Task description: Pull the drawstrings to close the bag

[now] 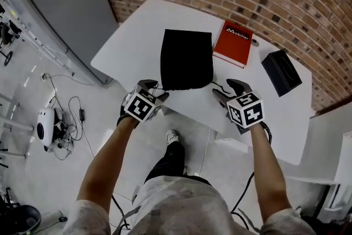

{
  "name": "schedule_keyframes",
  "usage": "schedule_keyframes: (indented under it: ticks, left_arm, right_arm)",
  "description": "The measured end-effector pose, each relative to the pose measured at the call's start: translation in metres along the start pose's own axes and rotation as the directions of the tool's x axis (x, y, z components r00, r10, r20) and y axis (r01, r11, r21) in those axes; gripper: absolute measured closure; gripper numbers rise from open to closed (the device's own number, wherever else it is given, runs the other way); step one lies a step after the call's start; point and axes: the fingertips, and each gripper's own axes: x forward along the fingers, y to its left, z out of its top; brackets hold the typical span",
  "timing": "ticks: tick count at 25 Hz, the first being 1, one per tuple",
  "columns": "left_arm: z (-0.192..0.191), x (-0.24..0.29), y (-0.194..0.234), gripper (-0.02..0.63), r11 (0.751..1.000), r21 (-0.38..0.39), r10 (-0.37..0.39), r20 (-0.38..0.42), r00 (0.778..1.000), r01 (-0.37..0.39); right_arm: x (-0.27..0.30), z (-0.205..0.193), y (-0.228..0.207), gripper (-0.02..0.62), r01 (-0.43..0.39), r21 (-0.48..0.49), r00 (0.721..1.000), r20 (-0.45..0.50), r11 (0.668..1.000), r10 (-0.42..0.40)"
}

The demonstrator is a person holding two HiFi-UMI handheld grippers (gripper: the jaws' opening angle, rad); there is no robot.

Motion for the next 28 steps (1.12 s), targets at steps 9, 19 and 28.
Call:
schedule_keyframes:
  ticks: [9,19,28]
  left_arm:
    - [-0.021,0.035,0.006,0.364,0.996,0.016,-0.086,-0.071,0.994,0.087]
    - [-0.024,0.048,0.008,0.364,0.980,0.072,-0.176,-0.143,0.974,0.187]
    - [-0.033,0.042,0.005,0.410,0.949,0.112,-0.255,-0.272,0.928,0.293]
  right_arm:
    - [0.058,-0.036,-0.007,0.354,-0.074,-0.045,0.988,-0.142,0.996,0.067]
    - [0.093,-0.048,-0.016,0.383,-0.130,-0.108,0.968,-0.230,0.986,0.103]
    - [0.101,-0.059,-0.021,0.431,-0.162,-0.095,0.948,-0.290,0.982,0.128]
